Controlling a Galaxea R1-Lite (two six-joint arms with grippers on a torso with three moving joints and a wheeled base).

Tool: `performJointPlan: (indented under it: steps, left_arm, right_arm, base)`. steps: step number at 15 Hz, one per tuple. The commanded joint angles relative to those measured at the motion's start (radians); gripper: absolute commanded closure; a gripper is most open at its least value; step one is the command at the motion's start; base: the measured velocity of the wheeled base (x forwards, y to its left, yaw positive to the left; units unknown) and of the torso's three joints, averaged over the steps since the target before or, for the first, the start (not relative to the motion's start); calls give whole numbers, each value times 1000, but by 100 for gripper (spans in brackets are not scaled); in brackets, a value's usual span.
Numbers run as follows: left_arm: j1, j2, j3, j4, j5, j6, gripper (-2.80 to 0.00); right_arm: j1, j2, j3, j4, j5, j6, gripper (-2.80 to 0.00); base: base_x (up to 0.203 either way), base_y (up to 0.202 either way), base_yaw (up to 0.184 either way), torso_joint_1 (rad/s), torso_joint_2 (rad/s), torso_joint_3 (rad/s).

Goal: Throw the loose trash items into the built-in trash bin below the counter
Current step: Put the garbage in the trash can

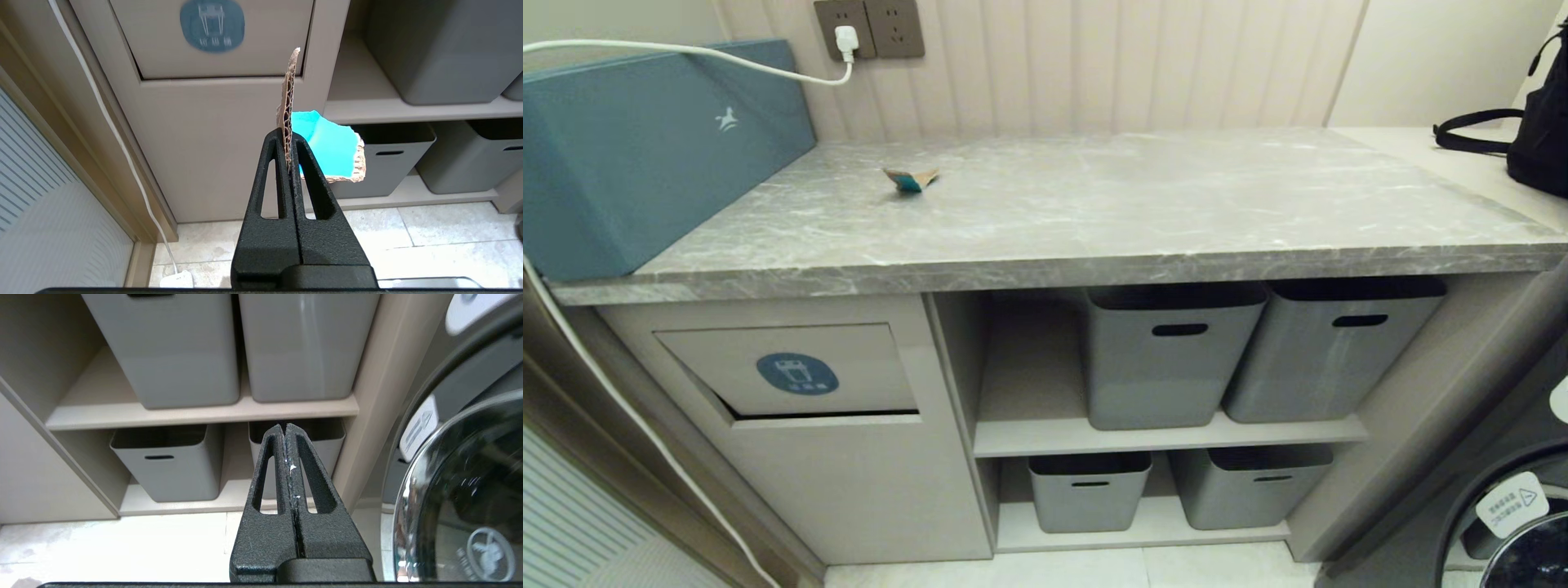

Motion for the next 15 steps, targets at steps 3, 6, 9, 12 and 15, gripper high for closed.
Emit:
performJointPlan:
  steps: [3, 6, 9, 12, 15]
  left_arm:
    - [0, 0, 2, -5, 2, -10, 0]
    - [0, 0, 3, -6, 19, -51, 0]
    - [0, 0, 1, -8, 21, -54, 0]
    - [0, 58, -156, 18, 20, -62, 0]
    - [-3, 347, -329, 35, 26, -99, 0]
  right_arm:
    - [0, 0, 0, -1, 0, 2, 0]
    - [0, 1, 0, -2, -24, 28, 0]
    - [0, 0, 0, -2, -24, 29, 0]
    - [0, 0, 0, -2, -25, 29, 0]
    - [0, 0, 0, -2, -25, 29, 0]
  base:
    - [0, 0, 0, -175, 467, 291]
    - [0, 0, 0, -155, 461, 300]
    - [0, 0, 0, -128, 449, 313]
    - [0, 0, 0, -39, 160, 113]
    - [0, 0, 0, -3, 17, 12]
